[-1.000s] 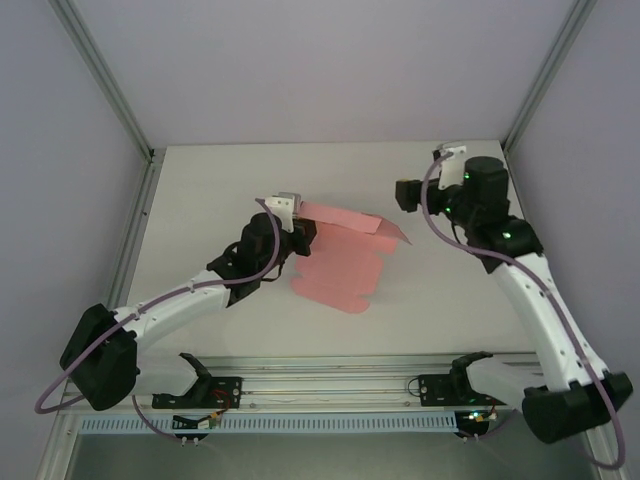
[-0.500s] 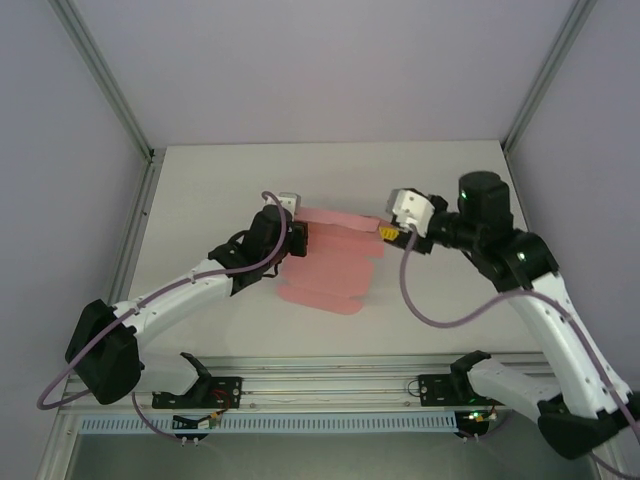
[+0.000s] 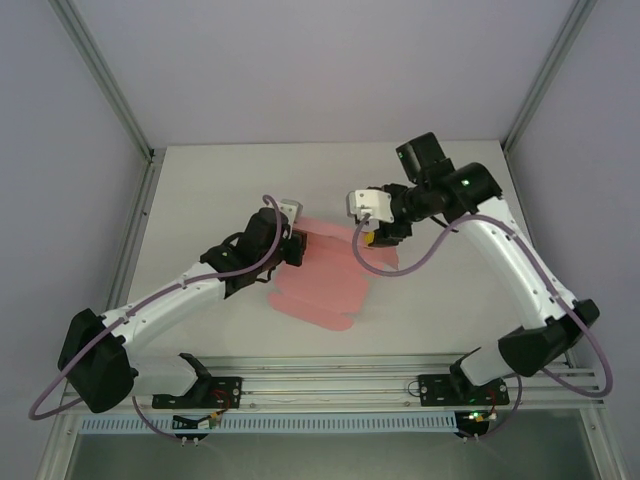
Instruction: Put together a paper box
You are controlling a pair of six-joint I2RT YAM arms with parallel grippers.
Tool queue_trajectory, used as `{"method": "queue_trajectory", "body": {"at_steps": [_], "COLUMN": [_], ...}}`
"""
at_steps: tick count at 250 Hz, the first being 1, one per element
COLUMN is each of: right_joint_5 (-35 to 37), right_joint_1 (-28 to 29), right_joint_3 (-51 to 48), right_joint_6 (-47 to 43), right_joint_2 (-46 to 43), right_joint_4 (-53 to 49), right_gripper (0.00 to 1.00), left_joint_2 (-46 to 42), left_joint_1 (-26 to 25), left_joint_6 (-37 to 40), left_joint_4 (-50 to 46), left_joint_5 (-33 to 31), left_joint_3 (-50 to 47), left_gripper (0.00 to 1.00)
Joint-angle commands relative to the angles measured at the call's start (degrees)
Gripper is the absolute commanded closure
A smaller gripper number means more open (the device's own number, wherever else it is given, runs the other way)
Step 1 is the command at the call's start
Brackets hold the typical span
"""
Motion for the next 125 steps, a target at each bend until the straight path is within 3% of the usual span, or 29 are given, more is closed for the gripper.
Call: {"method": "queue_trajectory", "body": {"at_steps": [1, 76, 125], "right_joint_5": [-0.5, -2.4, -0.2], "right_joint_1": [0.5, 4.3, 7.0], "right_joint_3": [1.1, -2.0, -13.1], "right_joint_6": [-2.6, -3.5, -1.5], "right_joint_2": [0.8, 1.8, -2.1], "right_joint_4": [-5.5, -5.5, 12.8], "right_gripper": [0.38, 0.39, 0.49], "left_joint_2": [-1.1, 1.1, 1.4], "left_joint_1": [-0.2, -0.2, -0.1], "left_joint_6": [1.7, 0.9, 0.9], "left_joint_4": [-0.9, -0.7, 0.5], "left_joint_5": [4.1, 8.1, 12.0], "left_joint_3": [1.5, 3.0, 2.6], "left_gripper": [1.00, 1.00, 1.00]}}
